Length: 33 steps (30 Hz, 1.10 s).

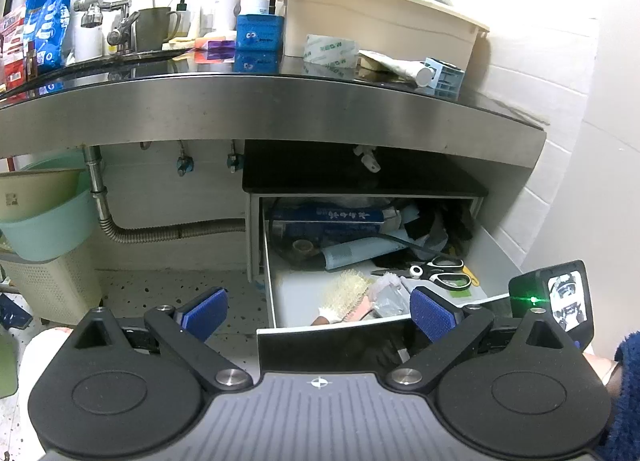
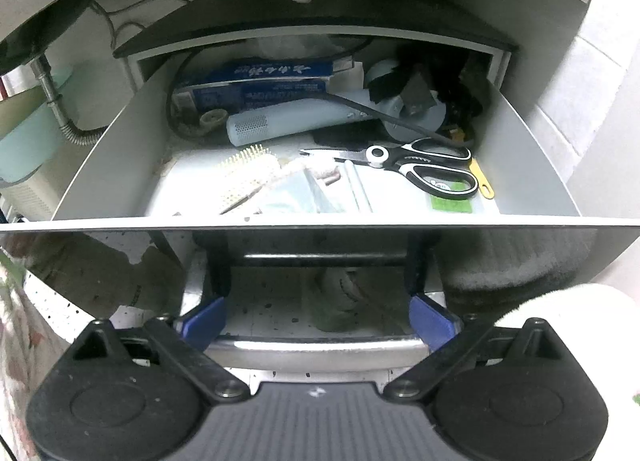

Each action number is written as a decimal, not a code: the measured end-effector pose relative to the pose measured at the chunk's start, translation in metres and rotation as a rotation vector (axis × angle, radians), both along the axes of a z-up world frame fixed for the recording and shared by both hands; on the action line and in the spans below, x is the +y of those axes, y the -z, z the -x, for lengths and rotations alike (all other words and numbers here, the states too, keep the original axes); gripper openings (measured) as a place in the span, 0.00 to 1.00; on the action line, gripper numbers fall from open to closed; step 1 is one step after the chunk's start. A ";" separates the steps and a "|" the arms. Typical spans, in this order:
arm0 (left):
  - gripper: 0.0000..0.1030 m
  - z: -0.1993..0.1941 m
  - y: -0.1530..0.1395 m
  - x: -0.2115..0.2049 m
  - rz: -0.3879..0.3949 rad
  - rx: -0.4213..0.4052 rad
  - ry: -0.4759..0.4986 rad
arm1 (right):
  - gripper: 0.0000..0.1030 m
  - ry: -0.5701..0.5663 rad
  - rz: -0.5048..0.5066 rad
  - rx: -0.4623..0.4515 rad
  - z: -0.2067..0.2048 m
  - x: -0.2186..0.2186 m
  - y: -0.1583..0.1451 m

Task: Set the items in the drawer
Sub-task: 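Open the right gripper and withdraw it from the drawer handle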

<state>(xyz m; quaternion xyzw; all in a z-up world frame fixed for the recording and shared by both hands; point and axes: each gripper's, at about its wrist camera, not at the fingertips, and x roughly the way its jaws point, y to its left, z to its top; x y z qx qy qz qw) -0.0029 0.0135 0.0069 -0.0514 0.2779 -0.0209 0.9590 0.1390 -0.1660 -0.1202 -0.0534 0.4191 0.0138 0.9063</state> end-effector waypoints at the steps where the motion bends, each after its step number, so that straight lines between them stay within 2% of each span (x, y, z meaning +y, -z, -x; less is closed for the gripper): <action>1: 0.96 0.000 0.000 0.000 0.002 0.000 0.000 | 0.96 0.000 -0.001 0.002 0.000 0.000 0.000; 9: 0.96 -0.001 0.001 -0.003 -0.003 0.005 0.010 | 0.96 -0.007 -0.006 0.009 -0.006 0.000 -0.003; 16: 0.96 -0.002 0.004 -0.005 -0.010 0.016 0.018 | 0.95 -0.002 -0.048 -0.028 0.004 -0.005 -0.008; 22: 0.96 -0.002 0.005 -0.008 -0.017 0.022 0.024 | 0.95 -0.022 -0.060 -0.112 0.026 -0.006 -0.028; 30: 0.96 -0.003 0.006 -0.012 -0.041 0.027 0.018 | 0.95 -0.043 -0.149 -0.263 0.067 -0.004 -0.061; 33: 0.96 -0.006 0.005 -0.010 -0.038 0.031 0.009 | 0.95 -0.020 -0.192 -0.289 0.075 -0.005 -0.076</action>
